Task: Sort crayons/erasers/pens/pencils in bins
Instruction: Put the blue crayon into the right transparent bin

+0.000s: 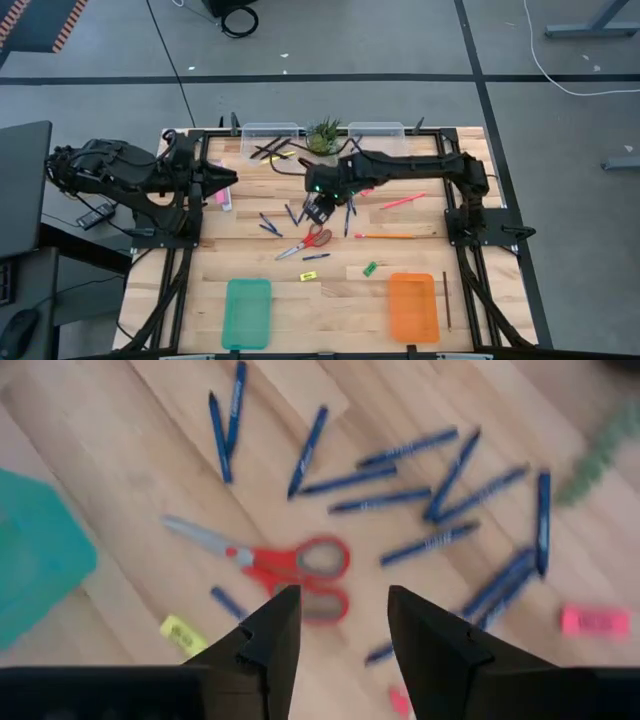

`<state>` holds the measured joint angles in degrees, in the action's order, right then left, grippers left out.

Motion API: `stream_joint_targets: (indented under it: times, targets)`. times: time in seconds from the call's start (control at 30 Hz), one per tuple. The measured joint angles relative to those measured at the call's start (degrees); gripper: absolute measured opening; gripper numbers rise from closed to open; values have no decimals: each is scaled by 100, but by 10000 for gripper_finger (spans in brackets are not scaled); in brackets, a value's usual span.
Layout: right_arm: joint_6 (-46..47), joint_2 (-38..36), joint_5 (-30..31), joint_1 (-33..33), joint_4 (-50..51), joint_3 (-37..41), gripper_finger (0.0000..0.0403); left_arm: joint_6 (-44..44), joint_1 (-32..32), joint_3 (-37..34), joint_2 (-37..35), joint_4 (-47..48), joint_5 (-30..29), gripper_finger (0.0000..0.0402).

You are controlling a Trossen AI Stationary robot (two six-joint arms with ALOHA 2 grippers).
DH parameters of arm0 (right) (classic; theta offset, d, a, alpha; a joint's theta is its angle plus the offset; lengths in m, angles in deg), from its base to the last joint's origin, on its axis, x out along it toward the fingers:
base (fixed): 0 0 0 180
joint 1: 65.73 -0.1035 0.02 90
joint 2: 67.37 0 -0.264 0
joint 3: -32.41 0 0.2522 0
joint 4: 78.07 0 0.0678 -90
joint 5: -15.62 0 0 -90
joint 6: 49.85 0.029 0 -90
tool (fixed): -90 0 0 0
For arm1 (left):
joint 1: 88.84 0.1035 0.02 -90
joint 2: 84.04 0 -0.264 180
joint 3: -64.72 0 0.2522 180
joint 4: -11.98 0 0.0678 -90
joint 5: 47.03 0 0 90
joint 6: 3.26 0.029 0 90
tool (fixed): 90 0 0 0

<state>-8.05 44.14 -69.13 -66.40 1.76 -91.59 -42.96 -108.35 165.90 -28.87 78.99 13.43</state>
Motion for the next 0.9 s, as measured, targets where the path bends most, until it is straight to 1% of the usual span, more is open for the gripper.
stream_joint_targets:
  times: [0.17, 0.23, 0.33, 0.4, 0.5, 0.53, 0.63, 0.73, 0.9]
  targets:
    - [1111, 101, -135, -419, 372, 0, 158, -11, 0, 0, 11, 183, 227, 92]
    - [1600, 126, -339, -480, 453, 124, 158, -13, 0, 0, 11, 201, 245, 95]
    - [2279, 67, -651, -473, 201, 657, 158, -60, 0, 0, 29, 195, 250, 95]
    - [2467, 18, -852, -422, 150, 1102, 158, -117, 0, 0, 53, 199, 247, 93]
    - [2717, -77, -1242, -281, -365, 1774, 158, -148, 0, -2, 87, 201, 250, 90]
    - [2820, -73, -1282, -233, -526, 1938, 158, -187, 0, -2, 105, 199, 250, 90]
    - [3131, -57, -1217, -94, -702, 2207, 158, -383, 0, -2, 114, 195, 271, 94]
    - [3485, -71, -957, 27, -787, 2340, 158, -522, 0, -2, 111, 191, 445, 97]
    - [3514, -28, -797, 257, -874, 2345, 158, -552, -67, -2, 111, 202, 540, 96]
